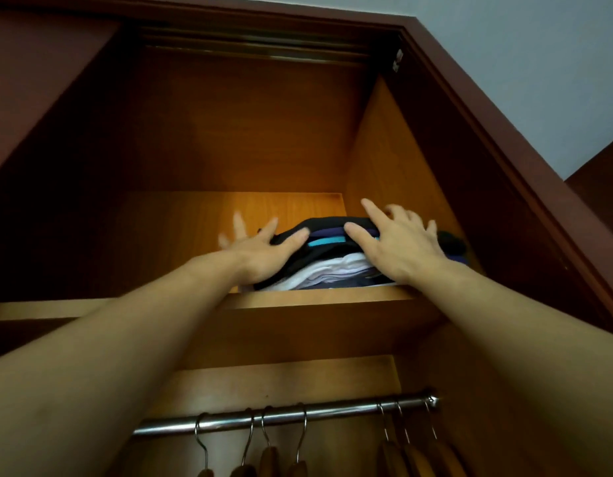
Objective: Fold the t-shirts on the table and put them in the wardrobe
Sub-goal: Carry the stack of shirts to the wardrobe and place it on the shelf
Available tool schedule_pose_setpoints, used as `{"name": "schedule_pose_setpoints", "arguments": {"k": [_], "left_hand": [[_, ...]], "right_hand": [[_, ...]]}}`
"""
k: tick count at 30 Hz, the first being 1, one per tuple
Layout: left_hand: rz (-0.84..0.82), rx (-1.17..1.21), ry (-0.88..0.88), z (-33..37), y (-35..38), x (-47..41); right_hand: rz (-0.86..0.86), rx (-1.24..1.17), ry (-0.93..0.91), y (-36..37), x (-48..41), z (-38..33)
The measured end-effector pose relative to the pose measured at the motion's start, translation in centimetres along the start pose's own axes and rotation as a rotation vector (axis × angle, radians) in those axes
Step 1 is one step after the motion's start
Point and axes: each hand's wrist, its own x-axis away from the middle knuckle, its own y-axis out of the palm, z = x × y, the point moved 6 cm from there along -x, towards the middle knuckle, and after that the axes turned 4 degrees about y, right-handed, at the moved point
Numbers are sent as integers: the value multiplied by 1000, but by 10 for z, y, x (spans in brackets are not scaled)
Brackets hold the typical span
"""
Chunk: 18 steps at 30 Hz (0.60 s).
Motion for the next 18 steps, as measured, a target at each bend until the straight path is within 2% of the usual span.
{"name": "schedule_pose_setpoints", "arguments": {"k": [2,3,4,6,8,13,15,18], "left_hand": [[262,-118,195,31,-11,6],[250,-160,280,44,-7,4],[162,-179,306,48,4,-1],[-49,-174,210,37,25,-17],[-155,-167,116,22,37,-30],[-288,-219,31,19,51,-35],[-316,-207,29,17,54,-36],[-169,-119,88,20,44,-38]], "right_hand": [[-107,11,18,11,-7,4],[-128,20,20,14,-8,5],[-139,33,16,15,-9,5],[-172,58,13,16,-13,7],[-244,86,29,23,-18,11],[-493,-9,75,54,-24,25],[-544,-58,88,60,-23,28],[-485,-43,122,53,-21,30]]}}
